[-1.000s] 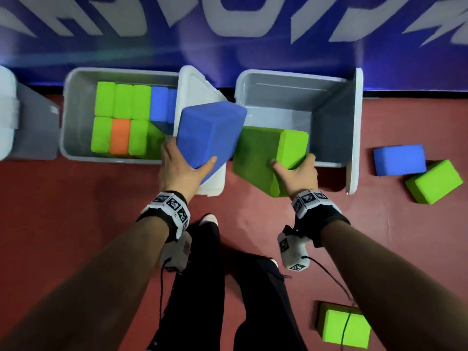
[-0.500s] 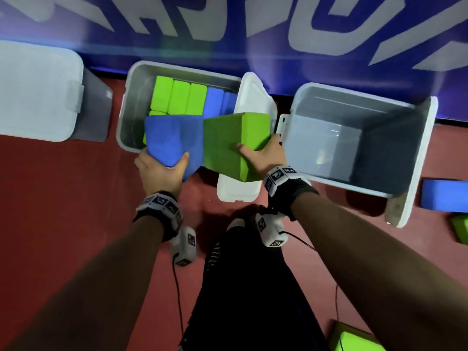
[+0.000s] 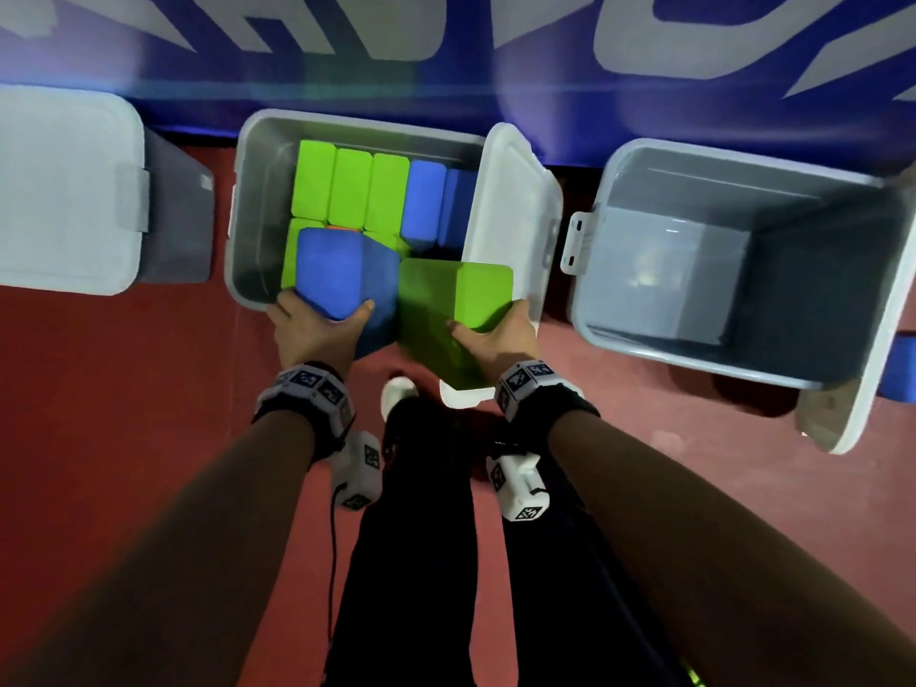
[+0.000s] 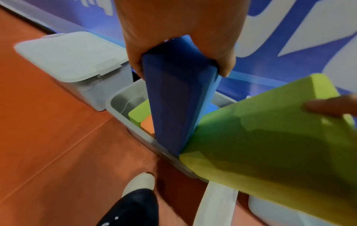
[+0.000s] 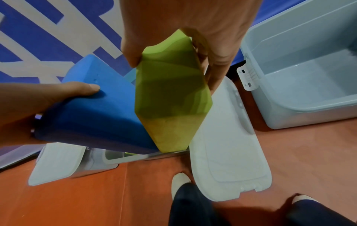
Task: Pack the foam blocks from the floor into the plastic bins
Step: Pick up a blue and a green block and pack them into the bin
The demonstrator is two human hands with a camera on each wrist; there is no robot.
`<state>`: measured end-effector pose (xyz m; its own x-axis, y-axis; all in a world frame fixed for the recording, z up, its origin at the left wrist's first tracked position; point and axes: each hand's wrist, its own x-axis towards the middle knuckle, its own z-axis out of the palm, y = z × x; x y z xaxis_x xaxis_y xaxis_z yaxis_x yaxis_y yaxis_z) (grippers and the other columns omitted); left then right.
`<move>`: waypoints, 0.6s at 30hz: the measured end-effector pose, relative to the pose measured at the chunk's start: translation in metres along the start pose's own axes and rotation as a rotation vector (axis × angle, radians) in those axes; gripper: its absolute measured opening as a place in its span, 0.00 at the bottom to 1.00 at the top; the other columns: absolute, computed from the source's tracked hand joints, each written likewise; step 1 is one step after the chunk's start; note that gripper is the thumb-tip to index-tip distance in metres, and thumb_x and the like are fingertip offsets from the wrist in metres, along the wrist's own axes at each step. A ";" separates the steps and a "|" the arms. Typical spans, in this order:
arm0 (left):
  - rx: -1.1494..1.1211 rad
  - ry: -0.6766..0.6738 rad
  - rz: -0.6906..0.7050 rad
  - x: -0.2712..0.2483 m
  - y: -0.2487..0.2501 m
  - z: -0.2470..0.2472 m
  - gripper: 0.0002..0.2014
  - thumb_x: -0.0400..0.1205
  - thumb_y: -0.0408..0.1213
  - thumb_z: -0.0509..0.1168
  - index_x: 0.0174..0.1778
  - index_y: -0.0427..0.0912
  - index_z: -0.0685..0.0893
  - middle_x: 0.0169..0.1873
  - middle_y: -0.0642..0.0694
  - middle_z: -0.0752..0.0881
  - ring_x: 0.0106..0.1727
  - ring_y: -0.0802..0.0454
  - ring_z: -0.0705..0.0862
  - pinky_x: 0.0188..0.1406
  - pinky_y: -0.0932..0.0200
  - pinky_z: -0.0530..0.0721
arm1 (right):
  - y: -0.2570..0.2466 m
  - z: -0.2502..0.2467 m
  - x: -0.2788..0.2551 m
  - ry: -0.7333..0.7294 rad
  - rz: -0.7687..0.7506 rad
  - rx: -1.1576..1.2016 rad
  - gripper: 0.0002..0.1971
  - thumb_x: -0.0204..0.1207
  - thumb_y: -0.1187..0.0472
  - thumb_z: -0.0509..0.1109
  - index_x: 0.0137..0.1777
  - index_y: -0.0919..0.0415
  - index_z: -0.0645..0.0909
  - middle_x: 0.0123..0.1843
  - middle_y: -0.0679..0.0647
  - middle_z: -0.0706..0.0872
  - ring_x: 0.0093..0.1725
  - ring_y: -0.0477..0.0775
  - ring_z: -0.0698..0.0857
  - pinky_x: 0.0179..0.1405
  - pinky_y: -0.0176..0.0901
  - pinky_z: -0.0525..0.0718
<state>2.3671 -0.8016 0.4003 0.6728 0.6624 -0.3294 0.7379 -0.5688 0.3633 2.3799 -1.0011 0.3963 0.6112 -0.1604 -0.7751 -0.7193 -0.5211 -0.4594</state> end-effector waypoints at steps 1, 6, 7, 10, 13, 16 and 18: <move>0.012 0.019 0.050 0.003 0.001 0.004 0.43 0.65 0.57 0.77 0.63 0.27 0.71 0.60 0.29 0.75 0.59 0.30 0.79 0.58 0.41 0.77 | -0.001 0.002 0.004 0.005 0.007 0.000 0.37 0.63 0.41 0.78 0.60 0.64 0.66 0.57 0.61 0.82 0.57 0.62 0.83 0.57 0.53 0.82; 0.040 -0.073 0.100 0.036 -0.006 0.025 0.43 0.62 0.53 0.81 0.62 0.27 0.73 0.58 0.29 0.77 0.57 0.31 0.79 0.57 0.43 0.75 | -0.013 0.020 0.026 0.076 0.082 0.029 0.37 0.63 0.38 0.77 0.58 0.64 0.66 0.56 0.61 0.83 0.56 0.63 0.83 0.57 0.55 0.81; 0.026 -0.097 0.091 0.042 -0.007 0.026 0.43 0.63 0.53 0.81 0.64 0.27 0.72 0.59 0.29 0.76 0.58 0.31 0.79 0.58 0.43 0.75 | -0.016 0.024 0.029 0.085 0.087 0.018 0.37 0.63 0.38 0.77 0.58 0.64 0.66 0.56 0.61 0.82 0.55 0.63 0.83 0.57 0.56 0.81; 0.033 -0.210 0.080 0.070 -0.009 0.031 0.43 0.64 0.54 0.80 0.66 0.30 0.70 0.63 0.32 0.74 0.62 0.33 0.78 0.61 0.44 0.77 | -0.031 0.045 0.036 0.161 0.110 -0.003 0.36 0.63 0.38 0.77 0.56 0.63 0.65 0.55 0.62 0.82 0.54 0.64 0.83 0.55 0.56 0.82; 0.080 -0.301 0.140 0.101 -0.007 0.038 0.43 0.65 0.57 0.78 0.65 0.32 0.70 0.62 0.33 0.74 0.62 0.33 0.78 0.59 0.44 0.76 | -0.054 0.067 0.041 0.225 0.136 -0.038 0.37 0.62 0.37 0.76 0.57 0.64 0.65 0.57 0.63 0.81 0.55 0.65 0.83 0.55 0.57 0.81; 0.141 -0.390 0.171 0.118 -0.004 0.048 0.43 0.65 0.60 0.76 0.67 0.36 0.68 0.63 0.37 0.74 0.61 0.34 0.79 0.57 0.45 0.78 | -0.066 0.082 0.050 0.260 0.193 -0.054 0.37 0.60 0.36 0.76 0.55 0.62 0.63 0.57 0.61 0.80 0.55 0.64 0.82 0.56 0.57 0.81; 0.155 -0.410 0.185 0.119 -0.001 0.055 0.44 0.64 0.61 0.75 0.67 0.36 0.68 0.62 0.37 0.74 0.60 0.34 0.79 0.57 0.45 0.77 | -0.069 0.087 0.056 0.244 0.219 -0.072 0.37 0.60 0.37 0.76 0.55 0.61 0.63 0.57 0.59 0.78 0.56 0.64 0.82 0.58 0.58 0.81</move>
<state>2.4487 -0.7490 0.3130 0.7363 0.3134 -0.5997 0.5816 -0.7461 0.3242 2.4348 -0.9009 0.3467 0.5119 -0.4670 -0.7210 -0.8226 -0.5084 -0.2546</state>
